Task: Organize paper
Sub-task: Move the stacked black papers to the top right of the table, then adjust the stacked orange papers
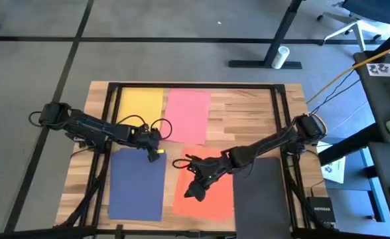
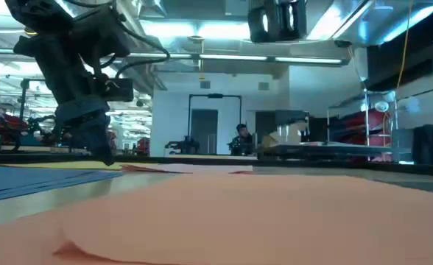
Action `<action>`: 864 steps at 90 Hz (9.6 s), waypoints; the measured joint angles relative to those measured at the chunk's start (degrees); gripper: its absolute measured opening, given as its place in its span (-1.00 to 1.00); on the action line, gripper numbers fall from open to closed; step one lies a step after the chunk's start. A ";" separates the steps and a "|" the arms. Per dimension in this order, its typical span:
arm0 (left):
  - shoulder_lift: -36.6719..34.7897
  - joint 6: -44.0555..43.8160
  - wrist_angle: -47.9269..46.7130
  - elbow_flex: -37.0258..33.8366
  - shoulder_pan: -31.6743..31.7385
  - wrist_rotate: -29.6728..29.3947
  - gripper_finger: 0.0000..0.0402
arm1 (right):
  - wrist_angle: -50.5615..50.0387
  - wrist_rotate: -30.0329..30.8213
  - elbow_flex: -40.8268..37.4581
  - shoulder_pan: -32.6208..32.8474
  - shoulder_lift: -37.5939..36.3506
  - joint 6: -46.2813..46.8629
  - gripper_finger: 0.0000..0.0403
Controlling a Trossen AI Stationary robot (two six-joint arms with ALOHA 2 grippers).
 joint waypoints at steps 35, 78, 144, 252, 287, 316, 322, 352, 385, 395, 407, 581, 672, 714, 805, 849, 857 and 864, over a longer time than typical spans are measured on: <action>0.00 -0.04 -0.29 0.00 0.00 -0.01 -0.96 | -47.14 6.21 8.17 8.82 -0.96 3.36 -0.99; 0.00 -0.05 -0.20 0.00 0.00 -0.04 -0.96 | -59.89 7.91 1.24 24.05 -1.57 37.18 -1.00; 0.01 -1.10 -0.21 0.00 -1.57 -0.01 -0.96 | -44.14 10.25 -20.75 22.11 -4.19 41.64 -1.00; 0.01 -1.40 -1.10 0.00 -1.44 -0.08 -0.96 | -44.79 33.03 -38.27 -15.71 -16.73 4.59 -1.00; -0.01 -2.00 -1.11 0.00 -1.46 -0.08 -0.96 | -37.52 34.60 -38.26 -30.19 -16.92 -12.29 -1.00; 0.01 -3.49 -1.11 0.00 -1.53 -0.08 -0.96 | -35.98 35.50 -35.89 -35.20 -16.81 -18.25 -0.99; -0.01 -3.53 -1.12 0.00 -1.53 -0.08 -0.96 | -37.10 36.06 -34.16 -35.25 -17.09 -19.84 -0.99; 0.00 -3.55 -1.11 0.00 -1.53 -0.06 -0.96 | -49.13 27.88 -21.42 -34.62 -20.26 -26.34 -1.00; 0.00 -7.93 -1.06 0.00 -1.51 -0.08 -0.96 | -53.63 13.01 -25.81 -17.58 -22.29 -5.08 -1.00; -0.01 -9.51 -1.04 0.00 -1.51 -0.07 -0.96 | -48.81 10.10 -28.49 -12.18 -22.32 2.54 -1.00; -0.01 -11.98 -1.04 0.00 -1.51 -0.06 -0.96 | -44.98 9.65 -31.37 -7.25 -22.34 10.84 -1.00; 0.00 -12.69 -1.13 0.00 -3.78 -0.08 -0.96 | -45.66 25.75 -39.63 -4.95 -22.36 21.17 -1.00; -0.01 -12.51 -1.17 0.00 -3.78 -0.08 -0.96 | -45.41 28.18 -39.63 -9.74 -22.38 16.26 -1.00; 0.01 -8.75 -1.15 0.00 -3.87 -0.10 -0.96 | -43.95 27.85 -39.50 -12.24 -22.82 12.70 -1.00; 16.29 19.20 3.46 17.76 -23.49 4.05 -1.00 | -28.69 18.48 -26.19 13.43 -17.18 3.09 -1.00; 24.78 13.54 3.13 22.18 -24.02 7.40 -1.00 | -17.55 13.49 -25.97 15.94 -6.58 8.99 -1.00; 24.85 13.28 3.87 22.18 -24.00 7.63 -1.00 | -17.32 13.64 -26.00 15.94 -5.95 9.02 -1.00; 24.93 13.19 5.04 22.16 -24.00 7.75 -1.00 | -17.14 13.79 -26.04 15.94 -5.90 9.02 -1.00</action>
